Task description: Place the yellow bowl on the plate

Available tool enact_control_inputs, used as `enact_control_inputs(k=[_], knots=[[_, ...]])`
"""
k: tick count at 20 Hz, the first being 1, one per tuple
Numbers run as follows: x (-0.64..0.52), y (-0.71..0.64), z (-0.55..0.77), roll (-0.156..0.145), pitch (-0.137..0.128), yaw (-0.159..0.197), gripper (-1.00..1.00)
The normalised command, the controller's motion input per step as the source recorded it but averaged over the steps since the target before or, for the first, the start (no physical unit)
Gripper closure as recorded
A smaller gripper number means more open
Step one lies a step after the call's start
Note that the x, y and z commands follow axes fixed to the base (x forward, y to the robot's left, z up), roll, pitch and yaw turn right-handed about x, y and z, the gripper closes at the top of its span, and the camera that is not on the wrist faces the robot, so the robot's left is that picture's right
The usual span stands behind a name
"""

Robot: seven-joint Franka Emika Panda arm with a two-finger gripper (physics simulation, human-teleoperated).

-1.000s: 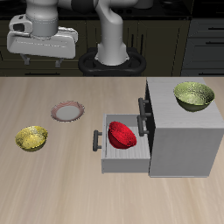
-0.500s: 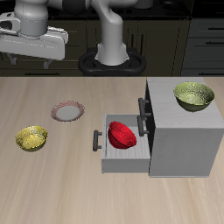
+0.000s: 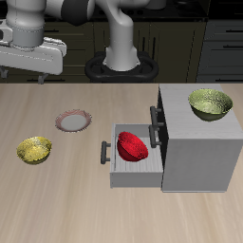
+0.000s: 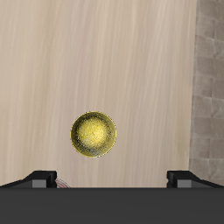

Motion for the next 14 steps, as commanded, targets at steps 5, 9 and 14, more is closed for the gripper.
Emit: enact_control_inputs(k=[5,9,14], knots=[[0.2,0.09,-0.08,0.004,0.005,0.015,-1.0],[0.19,0.24,-0.17,0.028,0.02,-0.005,-1.0],[0.15,0.21,-0.29,0.045,0.022,0.016,-1.0]])
